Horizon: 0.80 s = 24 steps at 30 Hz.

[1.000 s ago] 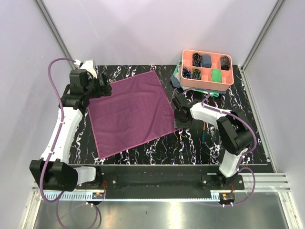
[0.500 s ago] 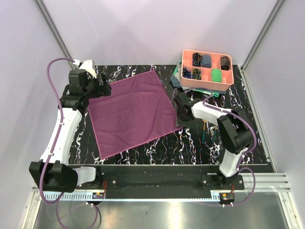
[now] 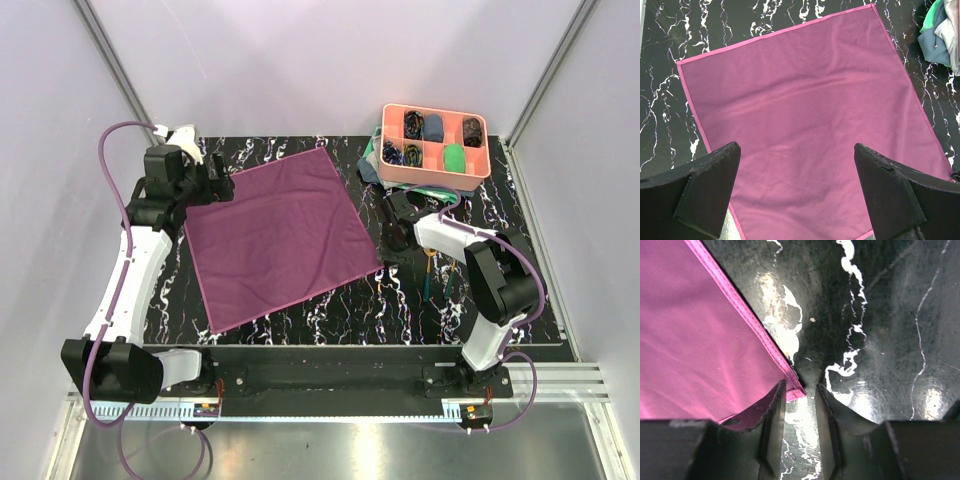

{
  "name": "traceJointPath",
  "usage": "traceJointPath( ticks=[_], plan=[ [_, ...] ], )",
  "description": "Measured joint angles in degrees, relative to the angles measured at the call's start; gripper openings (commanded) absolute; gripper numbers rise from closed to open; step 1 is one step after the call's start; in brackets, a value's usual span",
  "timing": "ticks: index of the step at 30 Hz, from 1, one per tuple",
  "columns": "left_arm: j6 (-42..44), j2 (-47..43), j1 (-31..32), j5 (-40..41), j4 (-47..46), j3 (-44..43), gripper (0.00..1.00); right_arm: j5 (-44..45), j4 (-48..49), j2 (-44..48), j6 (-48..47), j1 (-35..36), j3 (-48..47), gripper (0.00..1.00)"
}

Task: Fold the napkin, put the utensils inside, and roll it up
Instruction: Fold the napkin

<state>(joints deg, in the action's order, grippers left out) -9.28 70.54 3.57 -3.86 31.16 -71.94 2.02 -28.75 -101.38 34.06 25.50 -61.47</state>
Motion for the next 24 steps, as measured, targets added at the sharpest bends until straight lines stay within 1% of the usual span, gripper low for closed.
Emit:
traceJointPath(
  ticks=[10,11,13,14,17,18,21,24],
  plan=[
    [0.0,0.0,0.0,-0.1,0.0,0.0,0.99,-2.6,1.5,-0.1,0.4,-0.1,0.5,0.34],
    [0.0,0.0,0.0,-0.1,0.0,0.0,0.99,-2.7,1.5,-0.1,0.4,-0.1,0.5,0.31],
    [0.0,0.0,0.0,-0.1,0.0,0.0,0.99,-2.9,1.8,-0.1,0.4,-0.1,0.7,0.30],
    [0.0,0.0,0.0,-0.1,0.0,0.0,0.99,-3.1,2.0,-0.1,0.5,-0.1,0.8,0.25],
    [0.0,0.0,0.0,-0.1,0.0,0.0,0.99,-3.2,2.3,-0.1,0.7,-0.1,1.0,0.16],
    [0.0,0.0,0.0,-0.1,0.0,0.0,0.99,-3.2,2.4,-0.1,0.9,-0.2,1.1,0.10],
    [0.0,0.0,0.0,-0.1,0.0,0.0,0.99,-3.3,2.7,-0.1,0.8,-0.2,1.3,0.00],
    [0.0,0.0,0.0,-0.1,0.0,0.0,0.99,-3.3,2.9,-0.1,0.4,-0.2,1.4,0.00]
  ],
)
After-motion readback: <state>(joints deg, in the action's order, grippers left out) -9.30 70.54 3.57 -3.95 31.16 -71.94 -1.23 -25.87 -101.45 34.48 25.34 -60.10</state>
